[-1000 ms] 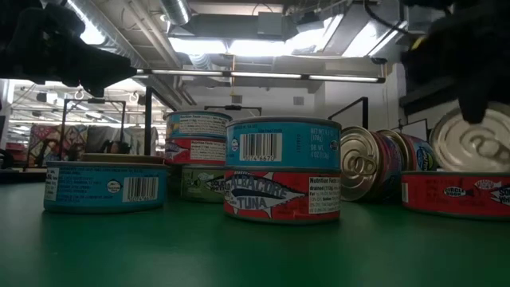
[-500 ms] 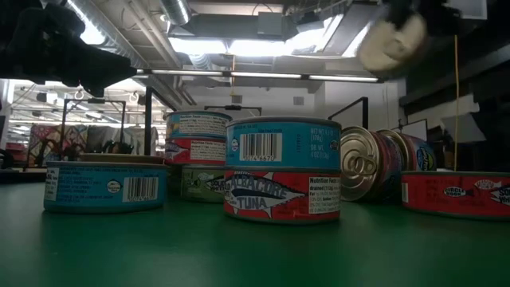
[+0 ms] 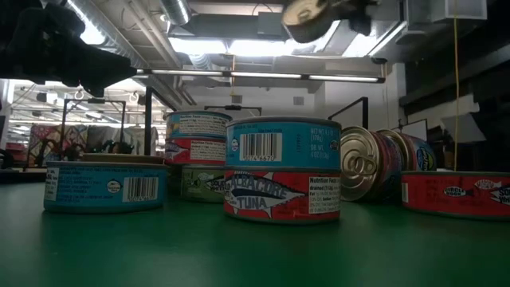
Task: Stack canned seafood by type on shelf
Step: Put the blue-pink tuna can on the shelf
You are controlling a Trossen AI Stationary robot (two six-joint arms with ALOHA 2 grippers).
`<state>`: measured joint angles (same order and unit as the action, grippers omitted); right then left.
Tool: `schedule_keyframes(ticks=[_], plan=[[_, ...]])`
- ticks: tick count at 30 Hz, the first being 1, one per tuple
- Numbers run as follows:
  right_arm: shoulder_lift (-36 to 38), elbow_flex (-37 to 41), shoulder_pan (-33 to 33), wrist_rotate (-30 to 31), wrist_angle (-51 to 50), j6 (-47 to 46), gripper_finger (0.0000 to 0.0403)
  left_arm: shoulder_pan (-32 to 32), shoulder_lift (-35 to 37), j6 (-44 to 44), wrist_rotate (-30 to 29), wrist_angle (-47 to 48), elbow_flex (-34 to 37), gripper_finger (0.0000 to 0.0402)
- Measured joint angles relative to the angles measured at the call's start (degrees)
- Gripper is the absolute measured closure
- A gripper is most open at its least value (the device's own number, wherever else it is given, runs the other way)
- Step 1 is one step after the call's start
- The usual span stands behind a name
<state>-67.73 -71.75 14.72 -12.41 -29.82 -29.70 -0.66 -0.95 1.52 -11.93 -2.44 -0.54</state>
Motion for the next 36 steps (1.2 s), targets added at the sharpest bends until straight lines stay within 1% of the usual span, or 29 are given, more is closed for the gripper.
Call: schedule_keyframes(ticks=[4,8,13,17,20,23,26,36], plan=[[-3.4,0.0,8.0,-8.8,4.3,1.2,0.0210,0.0,0.0,0.0,0.0,0.0,0.0,0.0247],[-8.9,0.0,12.2,-14.0,6.2,1.1,0.0210,0.0,0.0,0.0,0.0,0.0,0.0,0.0247],[-17.4,0.0,13.5,-22.1,9.4,1.1,0.0209,0.0,0.0,0.0,0.0,0.0,0.0,0.0247],[-23.9,0.0,13.4,-27.7,16.1,0.0,0.0209,0.0,0.0,0.0,0.0,0.0,0.0,0.0247],[-28.3,0.0,13.4,-30.6,21.6,-1.7,0.0208,0.0,0.0,0.0,0.0,0.0,0.0,0.0247],[-32.1,0.0,13.4,-32.1,26.3,-3.3,0.0208,0.0,0.0,0.0,0.0,0.0,0.0,0.0247],[-35.2,0.0,13.4,-32.6,28.9,-4.5,0.0207,0.0,0.0,0.0,0.0,0.0,0.0,0.0247],[-41.8,0.0,13.4,-29.1,30.2,-4.6,0.0206,0.0,0.0,0.0,0.0,0.0,0.0,0.0246]])
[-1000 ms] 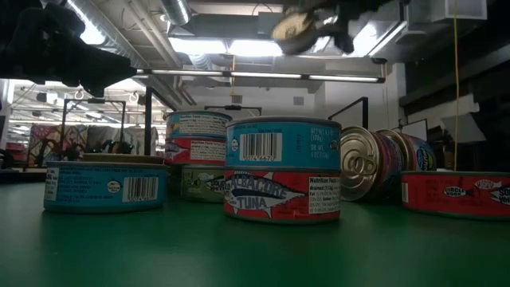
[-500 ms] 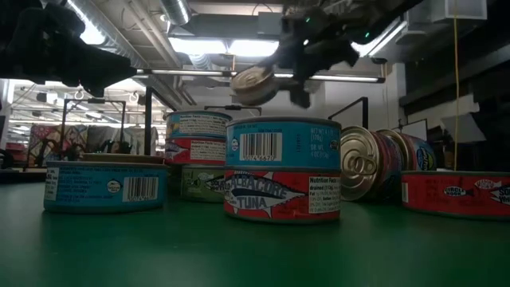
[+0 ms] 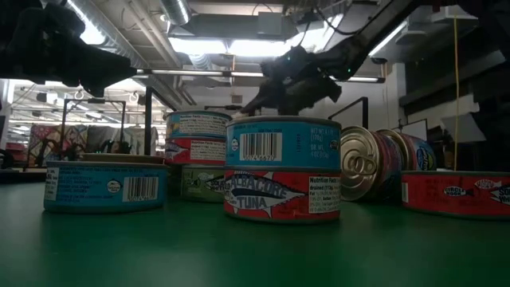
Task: Stack canned seafood by type on shelf
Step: Put the blue-pink tuna can on the shelf
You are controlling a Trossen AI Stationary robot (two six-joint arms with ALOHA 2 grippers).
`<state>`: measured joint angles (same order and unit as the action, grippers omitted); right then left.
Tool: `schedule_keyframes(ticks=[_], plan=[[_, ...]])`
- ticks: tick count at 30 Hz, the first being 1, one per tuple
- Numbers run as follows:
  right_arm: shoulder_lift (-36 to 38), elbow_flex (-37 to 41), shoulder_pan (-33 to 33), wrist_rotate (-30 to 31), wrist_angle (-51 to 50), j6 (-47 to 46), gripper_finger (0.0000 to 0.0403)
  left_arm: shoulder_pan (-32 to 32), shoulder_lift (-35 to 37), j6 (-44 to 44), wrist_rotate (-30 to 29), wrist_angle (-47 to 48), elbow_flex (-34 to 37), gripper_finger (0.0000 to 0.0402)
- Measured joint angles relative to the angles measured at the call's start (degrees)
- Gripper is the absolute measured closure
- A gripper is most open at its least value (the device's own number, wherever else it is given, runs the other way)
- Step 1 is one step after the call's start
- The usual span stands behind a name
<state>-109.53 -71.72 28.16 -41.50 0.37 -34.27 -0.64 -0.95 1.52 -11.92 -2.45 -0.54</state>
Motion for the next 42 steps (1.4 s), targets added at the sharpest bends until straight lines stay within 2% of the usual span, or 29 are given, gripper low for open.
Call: schedule_keyframes(ticks=[4,16,42], plan=[[-0.7,0.0,0.0,0.3,-0.2,0.0,0.0206,0.0,0.0,0.0,0.0,0.0,0.0,0.0246],[-0.6,0.0,0.0,7.4,-0.5,0.1,0.0205,0.0,0.0,0.0,0.0,0.0,0.0,0.0246],[-0.6,-0.1,0.0,9.4,-0.9,0.1,0.0205,0.0,0.0,0.0,0.0,0.0,0.0,0.0247]])
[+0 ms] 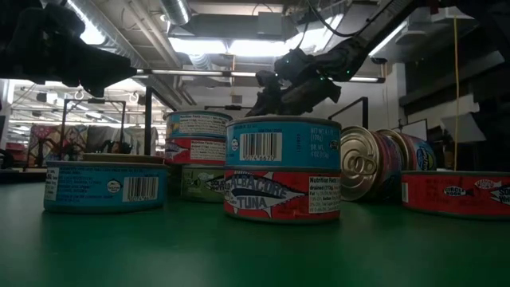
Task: Stack canned seafood by type on shelf
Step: Put the blue-pink tuna can on the shelf, then put the blue tuna can on the shelf
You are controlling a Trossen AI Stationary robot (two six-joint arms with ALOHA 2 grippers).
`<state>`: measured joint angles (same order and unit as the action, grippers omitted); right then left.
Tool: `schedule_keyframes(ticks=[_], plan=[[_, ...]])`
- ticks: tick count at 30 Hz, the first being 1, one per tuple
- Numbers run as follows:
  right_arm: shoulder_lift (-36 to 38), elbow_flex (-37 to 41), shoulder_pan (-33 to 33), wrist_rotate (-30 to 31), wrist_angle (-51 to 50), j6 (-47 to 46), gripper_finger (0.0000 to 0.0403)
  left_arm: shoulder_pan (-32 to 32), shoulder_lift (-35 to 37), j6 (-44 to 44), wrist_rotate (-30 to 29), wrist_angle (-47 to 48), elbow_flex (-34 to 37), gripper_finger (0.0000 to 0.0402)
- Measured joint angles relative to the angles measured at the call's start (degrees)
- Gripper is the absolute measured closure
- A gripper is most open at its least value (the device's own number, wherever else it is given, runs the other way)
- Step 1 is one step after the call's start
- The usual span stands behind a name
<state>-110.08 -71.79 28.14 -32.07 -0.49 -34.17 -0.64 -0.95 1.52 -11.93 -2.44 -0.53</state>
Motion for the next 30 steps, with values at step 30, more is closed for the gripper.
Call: schedule_keyframes(ticks=[30], plan=[[0.3,0.1,1.0,4.7,-3.2,0.0,0.0094,0.0,0.0,0.0,0.0,0.0,0.0,0.0247]])
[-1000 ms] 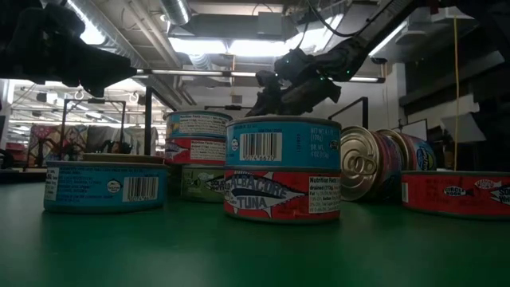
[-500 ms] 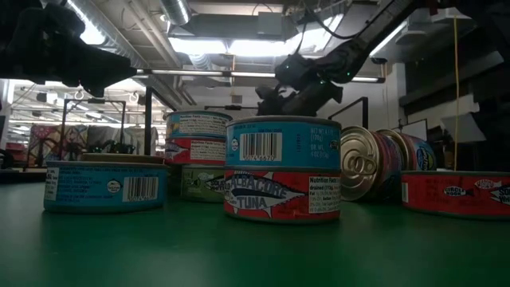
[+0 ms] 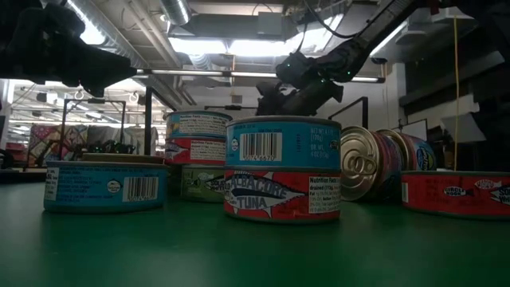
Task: Stack canned seafood by type on shelf
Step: Put the blue tuna can on the shelf
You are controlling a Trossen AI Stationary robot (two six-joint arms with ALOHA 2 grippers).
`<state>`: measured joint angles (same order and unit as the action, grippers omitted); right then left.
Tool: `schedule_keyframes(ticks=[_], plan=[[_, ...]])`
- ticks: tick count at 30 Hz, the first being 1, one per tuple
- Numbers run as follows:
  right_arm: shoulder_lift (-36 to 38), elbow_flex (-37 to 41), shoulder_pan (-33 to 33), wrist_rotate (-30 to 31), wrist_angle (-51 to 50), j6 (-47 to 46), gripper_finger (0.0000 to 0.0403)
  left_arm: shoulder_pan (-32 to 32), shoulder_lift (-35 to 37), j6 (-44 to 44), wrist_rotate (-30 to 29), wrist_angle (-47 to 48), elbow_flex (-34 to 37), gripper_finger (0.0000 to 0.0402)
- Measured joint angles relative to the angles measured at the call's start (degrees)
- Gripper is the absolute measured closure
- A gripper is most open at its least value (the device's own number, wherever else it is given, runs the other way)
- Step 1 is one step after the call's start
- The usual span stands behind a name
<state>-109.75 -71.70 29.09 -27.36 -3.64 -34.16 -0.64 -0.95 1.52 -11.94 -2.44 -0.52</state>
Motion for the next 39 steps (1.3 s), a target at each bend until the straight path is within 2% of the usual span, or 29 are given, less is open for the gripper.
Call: schedule_keyframes(ticks=[4,7,18,30,39], plan=[[0.3,0.0,0.4,-6.1,0.1,0.3,0.0095,0.0,0.0,0.0,0.0,0.0,0.0,0.0247],[0.8,0.0,0.6,-7.9,0.6,1.6,0.0095,0.0,0.0,0.0,0.0,0.0,0.0,0.0247],[6.1,0.0,0.6,-6.7,0.7,3.6,0.0095,0.0,0.0,0.0,0.0,0.0,0.0,0.0247],[17.0,0.0,0.6,-6.5,0.5,4.7,0.0095,0.0,0.0,-0.2,-0.2,-0.5,0.0,0.0247],[26.3,0.0,0.5,-6.2,-3.6,13.9,0.0095,-0.1,-0.5,-0.3,-0.7,-12.1,0.0,0.0247]])
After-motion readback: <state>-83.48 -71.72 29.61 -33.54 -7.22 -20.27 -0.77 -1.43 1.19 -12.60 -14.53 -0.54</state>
